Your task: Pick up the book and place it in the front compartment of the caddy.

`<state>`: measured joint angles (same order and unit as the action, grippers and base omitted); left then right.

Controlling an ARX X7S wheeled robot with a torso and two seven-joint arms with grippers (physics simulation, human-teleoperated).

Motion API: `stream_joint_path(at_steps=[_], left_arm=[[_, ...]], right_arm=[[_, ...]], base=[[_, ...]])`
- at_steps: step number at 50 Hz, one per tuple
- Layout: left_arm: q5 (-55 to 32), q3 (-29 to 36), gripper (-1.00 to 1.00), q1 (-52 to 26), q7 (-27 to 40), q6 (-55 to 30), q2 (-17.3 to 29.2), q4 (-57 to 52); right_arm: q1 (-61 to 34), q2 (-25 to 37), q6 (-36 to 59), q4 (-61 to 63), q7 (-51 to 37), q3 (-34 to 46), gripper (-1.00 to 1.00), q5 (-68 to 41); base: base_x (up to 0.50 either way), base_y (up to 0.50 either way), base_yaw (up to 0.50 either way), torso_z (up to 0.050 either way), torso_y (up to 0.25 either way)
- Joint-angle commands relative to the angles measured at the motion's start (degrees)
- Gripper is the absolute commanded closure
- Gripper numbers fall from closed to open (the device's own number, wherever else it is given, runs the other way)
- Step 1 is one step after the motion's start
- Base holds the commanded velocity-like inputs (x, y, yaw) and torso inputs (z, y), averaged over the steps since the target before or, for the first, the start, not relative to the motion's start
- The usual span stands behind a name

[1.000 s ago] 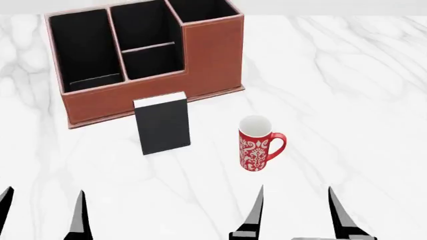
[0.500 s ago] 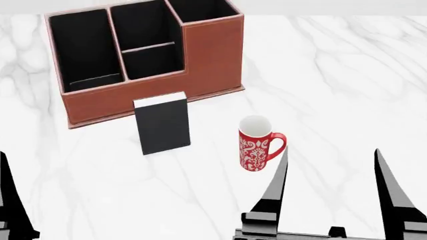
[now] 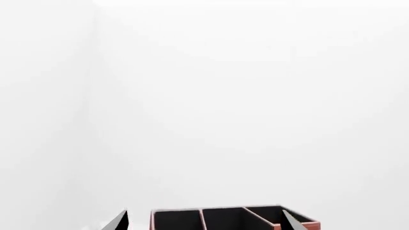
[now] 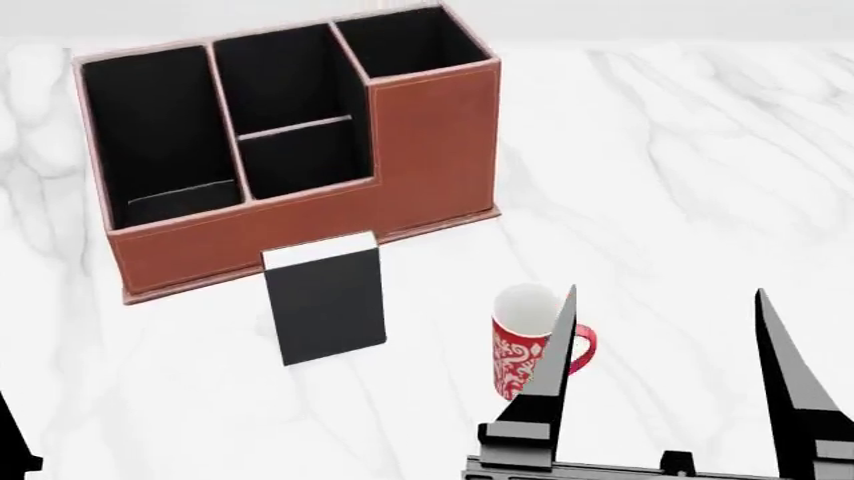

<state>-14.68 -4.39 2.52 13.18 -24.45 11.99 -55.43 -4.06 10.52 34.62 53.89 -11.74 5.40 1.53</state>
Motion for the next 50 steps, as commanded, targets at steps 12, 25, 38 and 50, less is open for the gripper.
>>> stream_joint_path(at_steps=[12,25,38,50], left_arm=[[-2.0,0.5,-1.0,-0.3,1.6,-1.1,1.5,-2.2],[-3.3,0.7,-1.0,-0.4,2.8,-1.8,2.6,-3.5],[-3.9,1.3,-1.0,-0.3,4.0,-1.2,3.9,-3.1],[-4.7,1.7,-1.0,-0.4,5.3,-1.0,5.0,-3.4]], right_arm=[[-0.3,1.0,0.6,0.6,-0.7,0.7,-1.0,-0.4],[-0.3,1.3,0.6,0.6,-1.1,0.7,-1.0,-1.0],[-0.7,1.3,1.5,1.2,-1.4,0.9,-1.0,-1.8],[-0.7,1.6,1.7,1.4,-1.8,0.8,-1.0,-2.3]], base=[[0.5,0.08,0.0,0.0,0.0],[0.5,0.08,0.0,0.0,0.001],[0.5,0.08,0.0,0.0,0.002],[0.5,0.08,0.0,0.0,0.001]])
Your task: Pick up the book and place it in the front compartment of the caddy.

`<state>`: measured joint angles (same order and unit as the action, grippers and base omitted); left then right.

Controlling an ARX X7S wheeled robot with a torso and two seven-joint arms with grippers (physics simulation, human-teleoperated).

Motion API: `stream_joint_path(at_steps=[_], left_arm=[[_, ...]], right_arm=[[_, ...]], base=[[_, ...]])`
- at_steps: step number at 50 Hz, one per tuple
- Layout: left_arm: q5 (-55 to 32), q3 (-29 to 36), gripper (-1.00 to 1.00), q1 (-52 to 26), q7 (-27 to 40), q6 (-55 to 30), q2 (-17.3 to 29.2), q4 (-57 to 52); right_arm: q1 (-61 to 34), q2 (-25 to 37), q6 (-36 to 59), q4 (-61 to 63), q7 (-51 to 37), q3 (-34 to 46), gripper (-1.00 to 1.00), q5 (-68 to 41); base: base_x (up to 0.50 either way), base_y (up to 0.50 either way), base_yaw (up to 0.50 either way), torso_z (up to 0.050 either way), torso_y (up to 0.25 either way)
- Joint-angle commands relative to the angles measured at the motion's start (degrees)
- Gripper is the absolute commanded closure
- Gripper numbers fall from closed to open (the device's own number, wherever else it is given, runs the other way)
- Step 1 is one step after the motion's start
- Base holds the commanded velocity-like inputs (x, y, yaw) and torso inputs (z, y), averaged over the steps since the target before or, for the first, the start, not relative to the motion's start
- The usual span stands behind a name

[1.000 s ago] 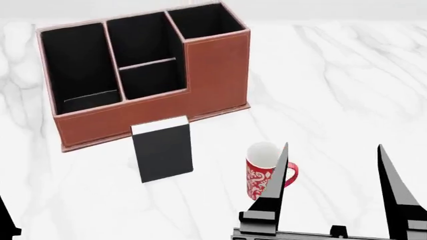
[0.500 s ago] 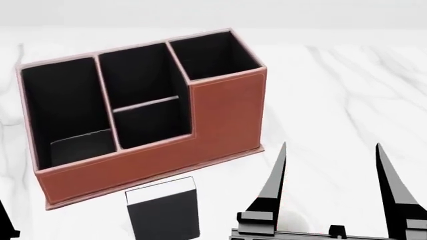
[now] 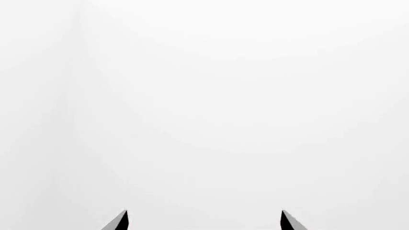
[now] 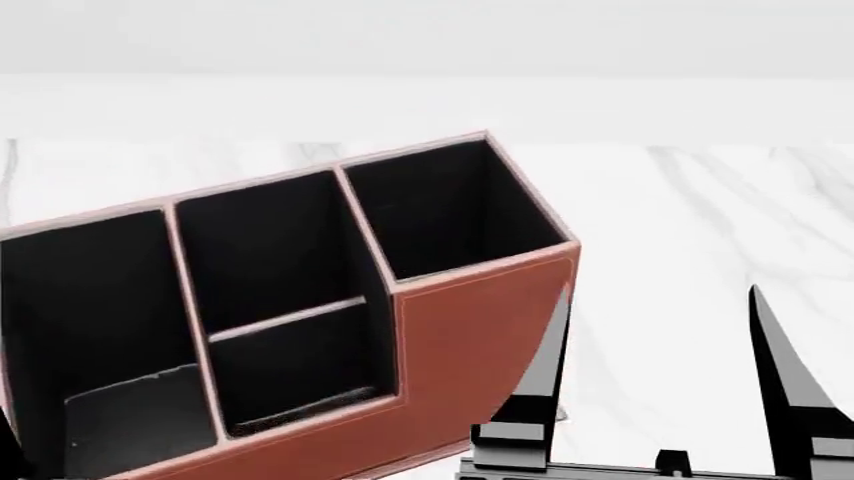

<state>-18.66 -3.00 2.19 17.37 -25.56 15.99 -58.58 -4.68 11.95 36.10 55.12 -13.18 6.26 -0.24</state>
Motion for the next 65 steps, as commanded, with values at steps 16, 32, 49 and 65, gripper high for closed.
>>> stream_joint_path(at_steps=[16,32,49,65], left_arm=[[-1.5,1.1,-1.0,-0.3,2.8,0.5,2.4,-0.1],[-2.8,1.4,-1.0,-0.6,4.3,0.5,3.5,0.1],[-4.8,1.7,-1.0,-0.4,5.1,0.7,4.8,0.6],[-5.6,2.6,-1.0,-0.2,5.6,1.7,6.0,0.5]], right_arm=[[0.4,-0.2,-0.6,-0.1,-1.2,-1.4,-1.0,-2.1],[0.4,-0.6,-0.7,0.2,-1.7,-2.5,-1.0,-3.9],[0.6,0.5,-1.4,-0.1,-2.5,-1.8,-1.0,-4.2],[0.4,1.3,-1.1,0.4,-3.2,-1.3,-1.0,-4.9]], base=[[0.28,0.04,0.0,0.0,0.002],[0.0,0.31,0.0,0.0,0.0],[0.0,0.0,0.0,0.028,0.0],[0.0,0.0,0.0,0.048,0.0]])
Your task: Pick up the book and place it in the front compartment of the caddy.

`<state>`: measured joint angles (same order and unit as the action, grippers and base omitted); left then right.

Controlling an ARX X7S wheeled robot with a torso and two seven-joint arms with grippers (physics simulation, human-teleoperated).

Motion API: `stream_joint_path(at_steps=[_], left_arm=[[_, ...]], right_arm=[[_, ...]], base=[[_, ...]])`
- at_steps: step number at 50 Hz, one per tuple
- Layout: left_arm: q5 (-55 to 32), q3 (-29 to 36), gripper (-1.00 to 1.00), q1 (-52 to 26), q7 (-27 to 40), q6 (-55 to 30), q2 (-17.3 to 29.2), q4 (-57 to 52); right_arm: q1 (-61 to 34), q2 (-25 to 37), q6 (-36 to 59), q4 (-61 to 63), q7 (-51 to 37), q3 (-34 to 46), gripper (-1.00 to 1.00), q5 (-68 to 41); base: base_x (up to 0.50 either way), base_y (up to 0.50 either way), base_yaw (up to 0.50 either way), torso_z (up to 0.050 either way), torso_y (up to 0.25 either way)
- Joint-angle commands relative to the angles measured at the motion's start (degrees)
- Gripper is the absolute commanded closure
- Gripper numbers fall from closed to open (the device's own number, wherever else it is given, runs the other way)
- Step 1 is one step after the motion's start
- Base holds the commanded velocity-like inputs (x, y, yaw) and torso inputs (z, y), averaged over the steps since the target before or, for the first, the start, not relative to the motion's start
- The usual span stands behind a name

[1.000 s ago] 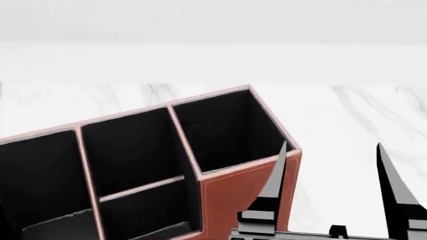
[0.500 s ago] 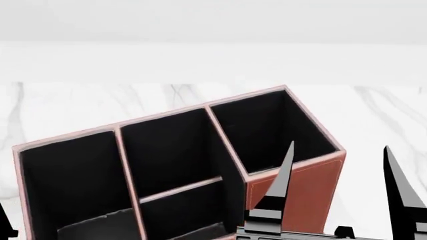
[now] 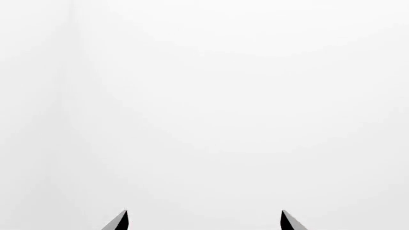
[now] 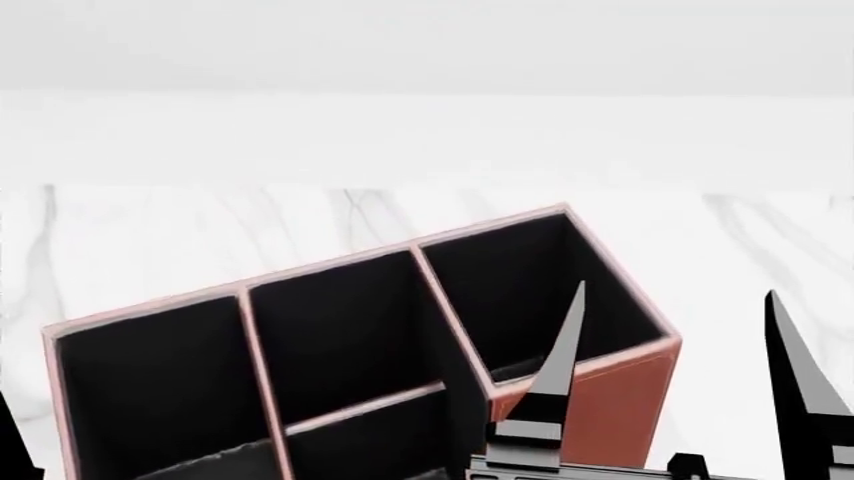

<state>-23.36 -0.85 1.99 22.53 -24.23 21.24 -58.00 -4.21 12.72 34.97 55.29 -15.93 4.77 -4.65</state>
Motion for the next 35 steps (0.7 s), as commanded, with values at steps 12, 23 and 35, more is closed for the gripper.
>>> stream_joint_path(at_steps=[12,23,35], left_arm=[[-5.1,1.2,-1.0,-1.1,-0.7,-0.5,2.2,1.1],[-43.4,-5.7,-1.0,-13.8,-1.8,-3.3,1.7,2.8],[-53.9,-0.4,-1.0,-20.0,-7.7,-8.8,8.8,8.6]], right_arm=[[-0.1,0.6,-1.3,-1.4,-0.8,1.6,-1.0,-0.3],[0.3,0.8,-2.3,-1.3,-0.5,1.0,-1.0,-2.1],[0.9,1.3,-2.7,-0.7,-0.9,0.2,-1.0,-2.7]], base=[[0.0,0.0,0.0,0.048,0.0],[0.0,0.0,0.0,0.016,0.0],[0.0,0.0,0.0,0.0,0.0]])
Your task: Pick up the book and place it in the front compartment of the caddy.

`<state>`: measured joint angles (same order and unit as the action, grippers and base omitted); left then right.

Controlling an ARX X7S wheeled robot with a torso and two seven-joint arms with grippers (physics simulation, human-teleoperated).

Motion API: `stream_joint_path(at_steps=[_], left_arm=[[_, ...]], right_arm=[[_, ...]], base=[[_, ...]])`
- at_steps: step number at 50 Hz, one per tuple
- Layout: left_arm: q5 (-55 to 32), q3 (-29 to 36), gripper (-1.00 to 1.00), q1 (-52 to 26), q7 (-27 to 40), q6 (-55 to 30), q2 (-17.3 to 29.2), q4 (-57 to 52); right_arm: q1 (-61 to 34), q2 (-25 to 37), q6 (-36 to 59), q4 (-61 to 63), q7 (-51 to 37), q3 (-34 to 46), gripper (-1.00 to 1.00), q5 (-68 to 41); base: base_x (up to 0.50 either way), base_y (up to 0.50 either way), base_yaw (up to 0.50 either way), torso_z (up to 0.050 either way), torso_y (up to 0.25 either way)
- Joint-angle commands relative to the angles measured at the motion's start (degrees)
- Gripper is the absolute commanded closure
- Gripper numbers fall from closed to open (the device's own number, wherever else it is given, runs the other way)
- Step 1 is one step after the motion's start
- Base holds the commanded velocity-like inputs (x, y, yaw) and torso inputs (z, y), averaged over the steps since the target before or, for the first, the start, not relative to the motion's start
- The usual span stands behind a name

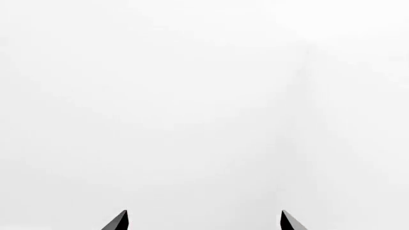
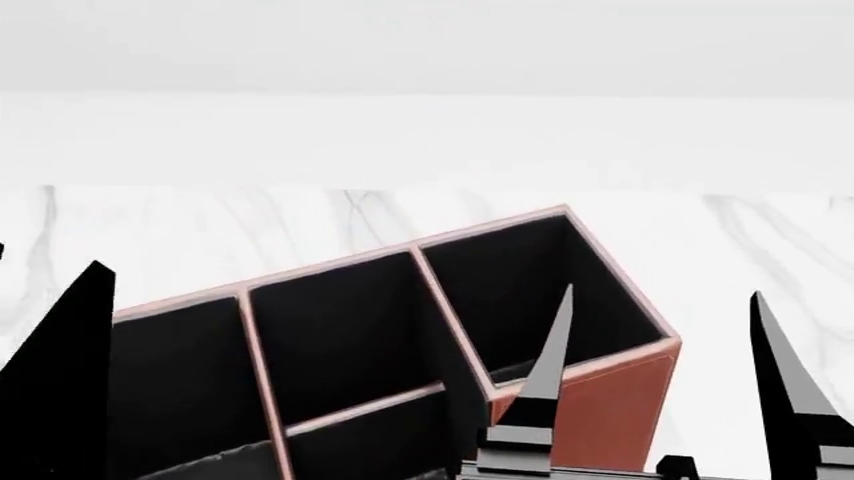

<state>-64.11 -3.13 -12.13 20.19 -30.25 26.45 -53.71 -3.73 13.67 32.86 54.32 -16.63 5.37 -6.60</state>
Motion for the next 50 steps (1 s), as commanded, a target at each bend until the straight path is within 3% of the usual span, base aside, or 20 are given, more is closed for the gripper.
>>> stream_joint_path(at_steps=[1,11,27,36,40,50], left_arm=[[-12.5,2.0,-1.0,-6.0,-5.3,-3.0,3.8,4.1],[-18.6,6.5,-1.0,-8.9,-9.7,-7.8,7.9,4.1],[-16.5,15.3,-1.0,-10.9,-23.8,-15.3,10.6,6.7],[-13.8,20.3,-1.0,-15.3,-23.8,-20.0,9.9,11.3],[-16.9,22.4,-1.0,-18.0,-21.4,-23.0,9.6,12.0],[-11.8,27.8,-1.0,-21.2,-22.2,-26.4,7.2,14.3]], right_arm=[[0.4,0.3,-0.6,0.3,-0.2,-0.4,-1.0,-0.8],[0.2,0.7,-0.7,-0.2,-0.6,-0.1,-1.0,-0.8],[-0.6,2.0,0.1,-0.1,-0.8,1.2,-1.0,-0.2],[-0.6,2.3,-0.2,-0.4,-0.9,1.6,-1.0,-0.2],[-0.6,2.5,-0.1,-0.3,-1.1,1.6,-1.0,-0.4],[-0.9,2.9,1.0,1.2,-1.4,1.6,-1.0,-0.7]], base=[[0.0,0.0,0.0,0.0,0.0],[0.0,0.0,0.0,0.0,0.0],[0.0,0.0,0.0,0.0,0.0],[0.0,0.0,0.0,0.0,0.0],[0.0,0.0,0.0,0.0,0.0],[0.0,0.0,0.0,0.0,0.0]])
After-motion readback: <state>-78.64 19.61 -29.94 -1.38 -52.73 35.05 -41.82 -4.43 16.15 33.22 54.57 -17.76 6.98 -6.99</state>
